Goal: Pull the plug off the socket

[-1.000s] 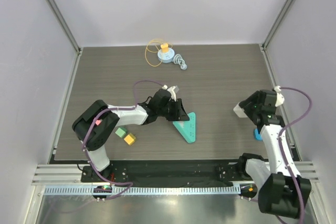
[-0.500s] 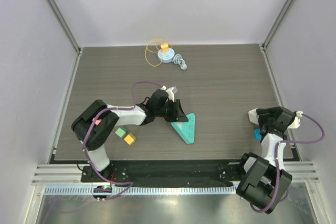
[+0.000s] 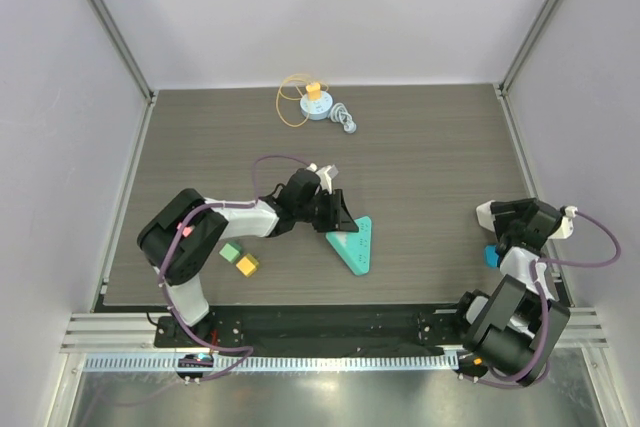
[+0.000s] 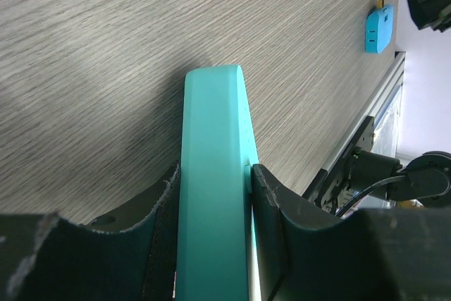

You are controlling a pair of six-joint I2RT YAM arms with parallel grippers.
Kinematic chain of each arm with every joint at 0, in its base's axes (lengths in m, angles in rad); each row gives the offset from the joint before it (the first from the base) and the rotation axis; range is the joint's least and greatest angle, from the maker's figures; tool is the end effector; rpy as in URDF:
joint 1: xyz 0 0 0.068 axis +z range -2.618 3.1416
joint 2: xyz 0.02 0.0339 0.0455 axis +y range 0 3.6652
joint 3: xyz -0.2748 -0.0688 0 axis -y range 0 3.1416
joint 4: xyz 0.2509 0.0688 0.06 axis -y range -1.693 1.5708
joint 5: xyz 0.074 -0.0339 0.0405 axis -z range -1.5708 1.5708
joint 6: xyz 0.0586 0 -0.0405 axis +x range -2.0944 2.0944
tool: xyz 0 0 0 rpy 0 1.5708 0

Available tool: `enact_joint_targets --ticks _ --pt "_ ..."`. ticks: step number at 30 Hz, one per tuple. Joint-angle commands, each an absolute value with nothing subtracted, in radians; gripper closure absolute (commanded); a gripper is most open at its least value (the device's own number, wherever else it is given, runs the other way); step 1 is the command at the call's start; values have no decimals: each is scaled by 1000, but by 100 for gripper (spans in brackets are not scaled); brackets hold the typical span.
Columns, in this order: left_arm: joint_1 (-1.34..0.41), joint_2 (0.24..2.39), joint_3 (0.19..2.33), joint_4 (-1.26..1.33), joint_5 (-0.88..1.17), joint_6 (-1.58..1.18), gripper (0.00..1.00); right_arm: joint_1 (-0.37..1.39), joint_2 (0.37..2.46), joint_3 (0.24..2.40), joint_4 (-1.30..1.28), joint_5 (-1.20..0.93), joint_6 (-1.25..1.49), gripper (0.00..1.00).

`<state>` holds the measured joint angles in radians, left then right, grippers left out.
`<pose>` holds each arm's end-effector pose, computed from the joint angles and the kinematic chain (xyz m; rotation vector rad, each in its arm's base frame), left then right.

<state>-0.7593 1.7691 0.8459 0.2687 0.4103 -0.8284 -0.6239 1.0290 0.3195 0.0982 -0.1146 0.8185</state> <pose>0.2557 -0.2749 0.1412 0.1694 2.4977 -1.2390 0.1792 -0.1208 0.1551 1.3945 1.6850 0.2353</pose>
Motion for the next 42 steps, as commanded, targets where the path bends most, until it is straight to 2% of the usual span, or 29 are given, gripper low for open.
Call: enact_joint_targets --ticks 1,4,7,8,10,11,12,14,15,17,18,19,34,40,42 --pt "-758 1799 853 204 394 -788 100 -627 1061 316 224 -118 802 82" --pt "-758 1798 851 204 393 -788 100 -629 1080 316 232 -123 790 78" --pt "-758 1798 851 202 391 -788 100 -627 1069 321 215 -123 781 66" --pt "-758 1798 851 201 393 -788 100 -627 1065 319 209 -121 776 58" --pt "-756 1798 850 202 393 -788 100 -627 1048 324 192 -110 759 54" --pt "-758 1796 850 202 393 -787 100 -627 1042 336 160 -101 753 46" --pt "-758 1795 848 202 393 -787 100 -627 1042 340 147 -100 746 45" --pt "-758 1795 847 204 394 -787 100 -627 1029 359 105 -92 726 28" --pt "-756 1793 847 206 394 -787 100 -629 1025 365 91 -89 719 27" --pt "-756 1792 844 207 396 -787 100 -627 1003 380 52 -81 700 9" --pt "-756 1792 844 207 394 -787 100 -629 994 385 42 -77 695 8" --pt "-756 1790 842 209 396 -787 100 -629 985 391 23 -65 690 1" --pt "-755 1772 821 232 400 -787 100 -627 754 600 -347 -21 580 0" --pt "-747 1758 798 267 417 -796 100 -595 706 647 -405 -242 574 1" --pt "-738 1755 790 282 428 -801 100 -537 715 658 -403 -297 566 0"
